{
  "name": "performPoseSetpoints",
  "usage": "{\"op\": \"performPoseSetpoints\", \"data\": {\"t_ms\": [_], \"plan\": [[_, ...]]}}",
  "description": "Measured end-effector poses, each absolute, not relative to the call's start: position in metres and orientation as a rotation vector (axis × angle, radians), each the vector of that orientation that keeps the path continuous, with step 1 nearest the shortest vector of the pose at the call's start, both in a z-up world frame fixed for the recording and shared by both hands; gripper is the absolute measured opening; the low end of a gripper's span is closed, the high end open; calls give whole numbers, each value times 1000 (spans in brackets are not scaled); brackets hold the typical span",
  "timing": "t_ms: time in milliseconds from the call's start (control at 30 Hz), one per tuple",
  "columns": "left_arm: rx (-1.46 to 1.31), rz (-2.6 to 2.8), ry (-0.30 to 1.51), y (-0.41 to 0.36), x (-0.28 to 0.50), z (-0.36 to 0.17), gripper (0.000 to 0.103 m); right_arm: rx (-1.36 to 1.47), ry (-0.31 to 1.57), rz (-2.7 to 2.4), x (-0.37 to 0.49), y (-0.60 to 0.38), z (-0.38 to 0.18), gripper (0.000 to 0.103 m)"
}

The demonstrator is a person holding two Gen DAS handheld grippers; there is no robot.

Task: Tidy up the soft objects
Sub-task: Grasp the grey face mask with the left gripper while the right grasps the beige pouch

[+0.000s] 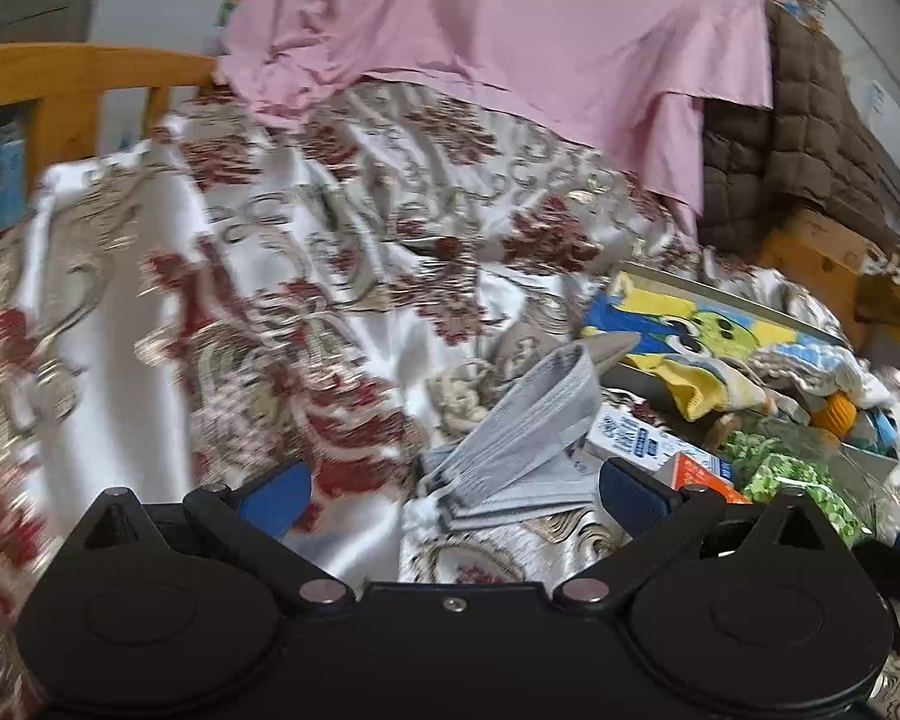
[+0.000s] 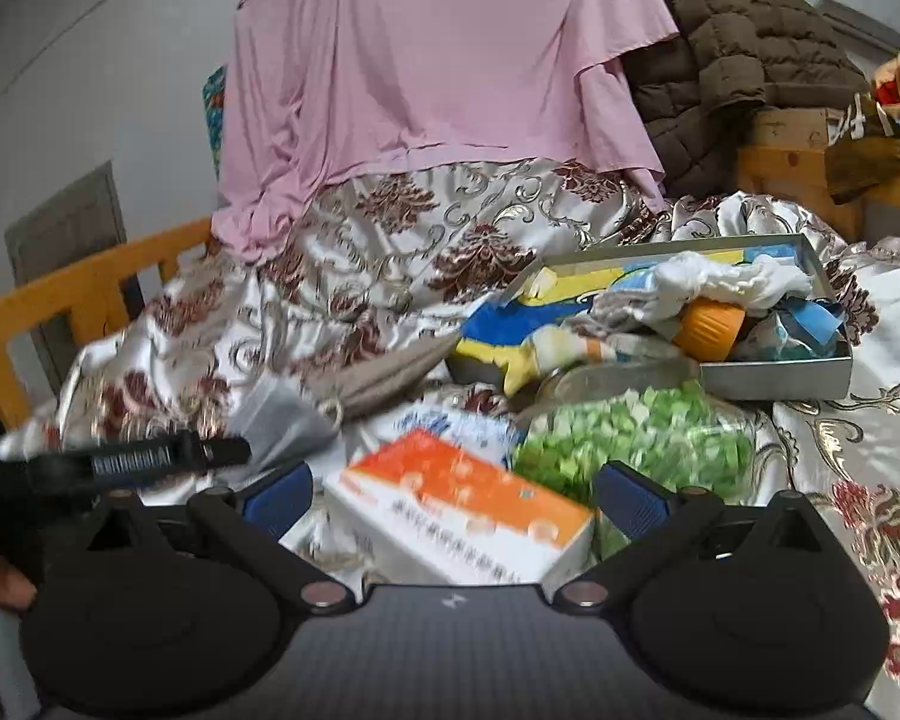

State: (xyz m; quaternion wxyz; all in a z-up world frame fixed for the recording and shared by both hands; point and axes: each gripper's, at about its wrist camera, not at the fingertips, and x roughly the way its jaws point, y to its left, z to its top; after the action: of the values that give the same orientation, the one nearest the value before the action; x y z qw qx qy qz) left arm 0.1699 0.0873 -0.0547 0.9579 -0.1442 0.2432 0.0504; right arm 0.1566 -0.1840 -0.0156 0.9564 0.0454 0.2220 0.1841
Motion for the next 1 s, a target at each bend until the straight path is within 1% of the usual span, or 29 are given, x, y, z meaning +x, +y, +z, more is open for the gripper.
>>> {"op": "performPoseSetpoints", "data": {"t_ms": [100, 533, 933, 1000], "plan": [[-265, 72, 481, 86, 182, -57, 102, 123, 487, 399, 176, -183, -12, 103], [-211, -13, 485, 74, 204, -71, 101, 44, 683, 570, 275, -122, 7, 103], [-230, 1, 485, 76, 204, -73, 87, 59, 805, 595, 317, -86, -9, 103], [-237, 2, 485, 77, 204, -73, 82, 71, 818, 604, 322, -82, -10, 103]]}}
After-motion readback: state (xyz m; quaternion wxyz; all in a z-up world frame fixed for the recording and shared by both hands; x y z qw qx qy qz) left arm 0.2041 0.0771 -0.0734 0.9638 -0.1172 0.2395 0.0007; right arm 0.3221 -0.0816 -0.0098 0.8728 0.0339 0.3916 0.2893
